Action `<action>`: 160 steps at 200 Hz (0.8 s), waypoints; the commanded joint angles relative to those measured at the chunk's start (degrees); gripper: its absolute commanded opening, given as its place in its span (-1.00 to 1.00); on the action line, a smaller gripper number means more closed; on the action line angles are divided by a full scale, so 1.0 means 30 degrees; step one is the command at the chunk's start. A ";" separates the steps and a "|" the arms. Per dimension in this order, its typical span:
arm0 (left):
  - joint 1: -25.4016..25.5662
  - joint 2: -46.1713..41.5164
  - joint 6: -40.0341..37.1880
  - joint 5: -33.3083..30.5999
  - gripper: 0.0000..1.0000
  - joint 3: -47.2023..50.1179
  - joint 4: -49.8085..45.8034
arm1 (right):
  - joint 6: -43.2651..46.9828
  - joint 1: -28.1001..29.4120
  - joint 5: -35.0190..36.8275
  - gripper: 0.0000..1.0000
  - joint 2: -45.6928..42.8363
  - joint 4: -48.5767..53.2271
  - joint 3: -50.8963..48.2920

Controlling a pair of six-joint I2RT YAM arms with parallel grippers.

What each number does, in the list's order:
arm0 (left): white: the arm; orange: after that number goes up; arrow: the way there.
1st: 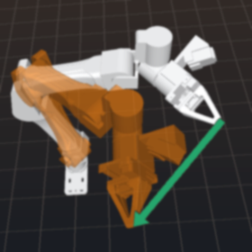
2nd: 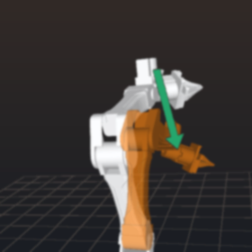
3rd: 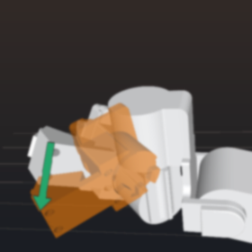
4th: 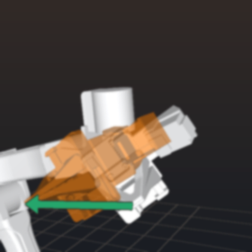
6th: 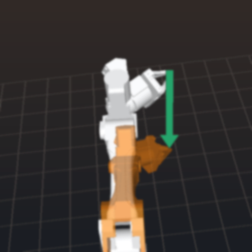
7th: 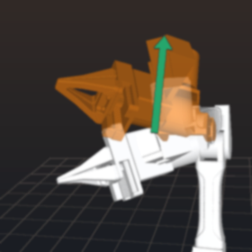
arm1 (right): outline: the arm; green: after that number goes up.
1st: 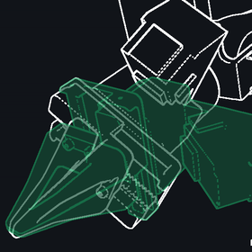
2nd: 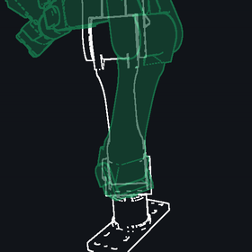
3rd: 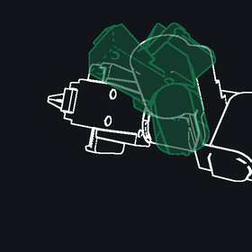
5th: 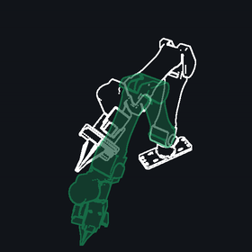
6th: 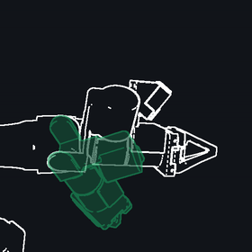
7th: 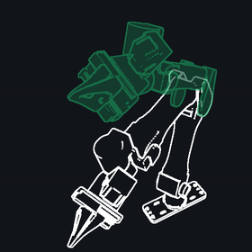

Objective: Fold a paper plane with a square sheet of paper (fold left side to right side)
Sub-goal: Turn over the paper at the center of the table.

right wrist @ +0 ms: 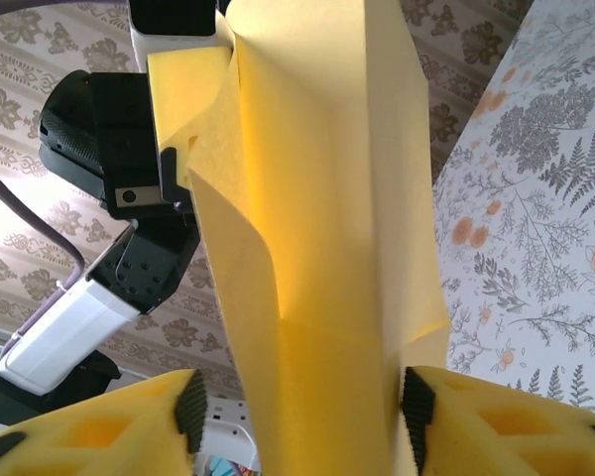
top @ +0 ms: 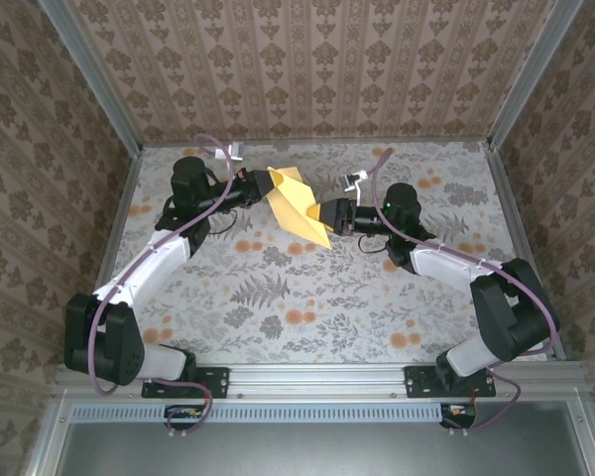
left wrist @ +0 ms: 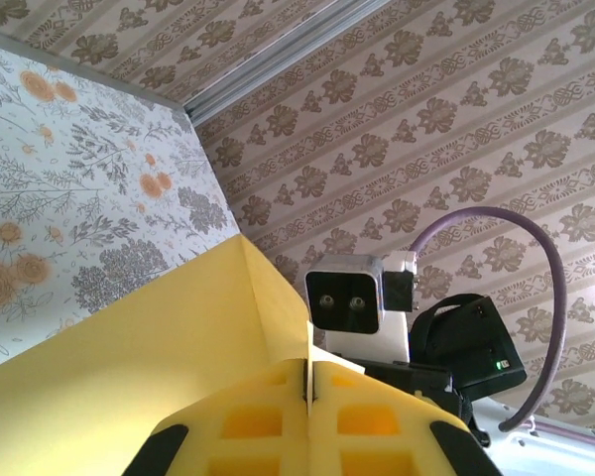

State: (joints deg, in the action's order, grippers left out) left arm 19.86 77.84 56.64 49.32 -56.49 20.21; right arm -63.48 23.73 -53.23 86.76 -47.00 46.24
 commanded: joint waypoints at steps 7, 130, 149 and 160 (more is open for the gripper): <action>0.0137 0.0030 0.0215 0.0485 -1.00 0.0142 0.0742 | 0.0115 -0.0061 -0.0537 -0.04 -0.0013 -0.0182 0.0613; 0.0208 0.0334 -0.1599 0.0072 -0.55 0.0086 -0.1704 | 0.2965 -0.0173 -0.0131 -0.54 -0.1160 0.4410 0.0726; 0.0141 0.0117 -0.2692 -0.0271 -0.39 -0.0077 -0.3331 | 0.3787 -0.0156 0.0039 -0.59 -0.1427 0.5658 0.0800; 0.0069 -0.0132 -0.3410 -0.0590 -0.27 -0.0152 -0.4452 | 0.4533 -0.0174 0.0154 -0.62 -0.1619 0.6755 0.0946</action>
State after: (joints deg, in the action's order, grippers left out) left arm 20.27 78.91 52.53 49.12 -56.21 14.24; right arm -55.59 23.51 -53.36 84.36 -33.91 46.72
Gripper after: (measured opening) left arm 0.315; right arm 0.202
